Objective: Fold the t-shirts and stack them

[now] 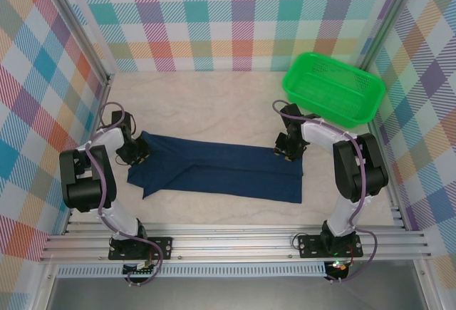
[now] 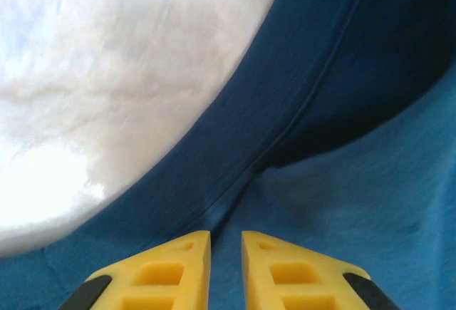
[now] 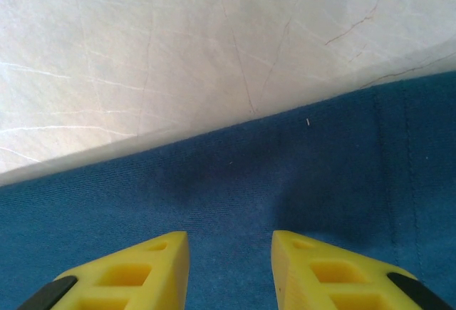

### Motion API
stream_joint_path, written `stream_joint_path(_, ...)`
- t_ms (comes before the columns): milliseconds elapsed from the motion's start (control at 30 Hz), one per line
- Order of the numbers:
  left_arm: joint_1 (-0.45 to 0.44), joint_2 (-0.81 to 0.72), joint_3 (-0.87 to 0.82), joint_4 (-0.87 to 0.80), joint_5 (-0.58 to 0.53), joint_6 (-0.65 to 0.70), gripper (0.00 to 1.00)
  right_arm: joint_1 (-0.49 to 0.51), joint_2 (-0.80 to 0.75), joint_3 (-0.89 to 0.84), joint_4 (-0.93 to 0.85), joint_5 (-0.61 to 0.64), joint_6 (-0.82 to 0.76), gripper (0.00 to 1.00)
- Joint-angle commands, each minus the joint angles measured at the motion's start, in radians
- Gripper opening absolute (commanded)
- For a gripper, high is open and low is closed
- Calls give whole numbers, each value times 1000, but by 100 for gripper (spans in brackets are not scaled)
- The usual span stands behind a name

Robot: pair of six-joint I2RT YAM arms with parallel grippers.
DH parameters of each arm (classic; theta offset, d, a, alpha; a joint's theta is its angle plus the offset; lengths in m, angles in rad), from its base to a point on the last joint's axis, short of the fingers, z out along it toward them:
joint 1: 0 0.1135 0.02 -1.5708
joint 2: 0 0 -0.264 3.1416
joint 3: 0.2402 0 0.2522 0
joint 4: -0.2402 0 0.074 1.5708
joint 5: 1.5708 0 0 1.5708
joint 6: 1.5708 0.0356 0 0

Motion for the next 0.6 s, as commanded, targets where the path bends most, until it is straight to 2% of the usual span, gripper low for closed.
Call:
stream_joint_path(0, -9, -47, -42, -28, -11, 50, 23, -3, 16, -3, 10, -13, -3, 36)
stream_joint_path(267, -8, -19, -50, 35, -6, 115, 25, -3, 18, -8, 13, -19, -3, 36)
stream_joint_path(567, -10, 6, -52, 74, 26, 154, 17, -4, 12, -13, 9, -19, -3, 35)
